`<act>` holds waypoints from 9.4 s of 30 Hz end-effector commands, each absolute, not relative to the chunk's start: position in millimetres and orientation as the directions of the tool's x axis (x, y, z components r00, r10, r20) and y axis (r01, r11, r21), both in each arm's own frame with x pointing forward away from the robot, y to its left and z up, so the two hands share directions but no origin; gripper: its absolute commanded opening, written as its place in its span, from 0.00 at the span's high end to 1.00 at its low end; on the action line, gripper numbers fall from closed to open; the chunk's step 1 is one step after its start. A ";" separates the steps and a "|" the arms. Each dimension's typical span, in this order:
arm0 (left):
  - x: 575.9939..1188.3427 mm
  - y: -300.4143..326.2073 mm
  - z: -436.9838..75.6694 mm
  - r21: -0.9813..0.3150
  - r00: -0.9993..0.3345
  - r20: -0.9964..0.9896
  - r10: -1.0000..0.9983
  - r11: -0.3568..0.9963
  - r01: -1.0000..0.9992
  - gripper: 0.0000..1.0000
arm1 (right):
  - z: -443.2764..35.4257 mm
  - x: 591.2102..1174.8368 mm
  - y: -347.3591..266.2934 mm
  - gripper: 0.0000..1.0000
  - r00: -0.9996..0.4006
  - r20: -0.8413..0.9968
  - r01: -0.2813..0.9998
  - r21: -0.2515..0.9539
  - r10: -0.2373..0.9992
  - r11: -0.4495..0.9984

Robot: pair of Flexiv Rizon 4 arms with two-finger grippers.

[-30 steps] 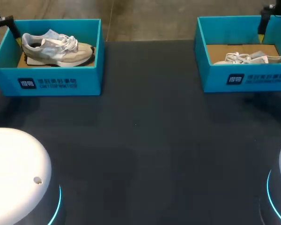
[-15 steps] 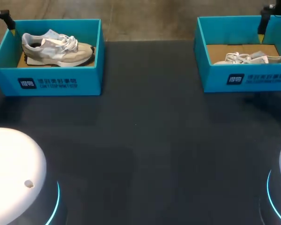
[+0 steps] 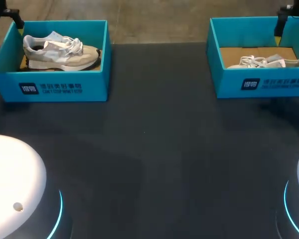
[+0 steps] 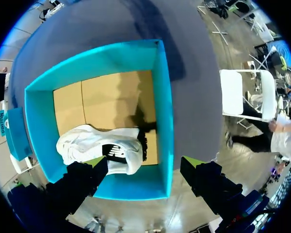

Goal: Take the shoe out of the shoebox, open the shoe tongue, remove and reinsert the insole, then place the shoe into the shoebox

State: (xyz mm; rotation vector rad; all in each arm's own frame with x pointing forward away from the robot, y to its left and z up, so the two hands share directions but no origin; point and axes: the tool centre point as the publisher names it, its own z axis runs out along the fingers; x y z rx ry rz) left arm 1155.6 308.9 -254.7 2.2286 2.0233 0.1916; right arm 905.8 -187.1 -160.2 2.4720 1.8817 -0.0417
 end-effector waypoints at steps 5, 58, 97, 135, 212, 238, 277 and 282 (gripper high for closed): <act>1188.7 310.8 -273.4 0.097 0.129 0.002 0.992 -0.129 0.987 0.00 | -160.3 905.2 -186.8 0.00 0.268 -0.042 0.963 0.013 0.963 -0.267; 1202.4 286.8 -359.7 -0.008 0.118 0.094 0.989 -0.118 0.993 0.16 | -160.3 905.2 -186.8 0.00 0.268 -0.042 0.963 0.013 0.963 -0.267; 1196.9 297.7 -382.7 -0.013 0.026 0.118 0.993 -0.025 1.000 1.00 | -160.3 905.2 -186.8 0.00 0.268 -0.042 0.963 0.013 0.963 -0.267; 1024.4 271.5 -166.4 0.208 -0.099 0.114 0.988 0.074 0.975 1.00 | -160.3 905.2 -186.8 0.00 0.268 -0.042 0.963 0.013 0.963 -0.267; 716.8 -31.0 -342.2 0.069 0.112 0.159 0.981 -0.124 0.990 1.00 | -160.3 905.2 -186.8 0.00 0.268 -0.042 0.963 0.013 0.963 -0.267; 715.6 -55.1 -384.7 -0.035 0.099 0.199 0.975 -0.094 0.995 1.00 | -160.3 905.2 -186.8 0.00 0.268 -0.042 0.963 0.013 0.963 -0.267; 716.2 -69.4 -393.1 -0.030 0.051 0.210 0.976 -0.046 0.998 0.00 | -160.3 905.2 -186.8 0.00 0.268 -0.042 0.963 0.013 0.963 -0.267; 714.6 -67.1 -379.4 -0.002 0.048 0.180 0.983 -0.049 0.999 0.00 | -160.3 905.2 -186.8 0.00 0.268 -0.042 0.963 0.013 0.963 -0.267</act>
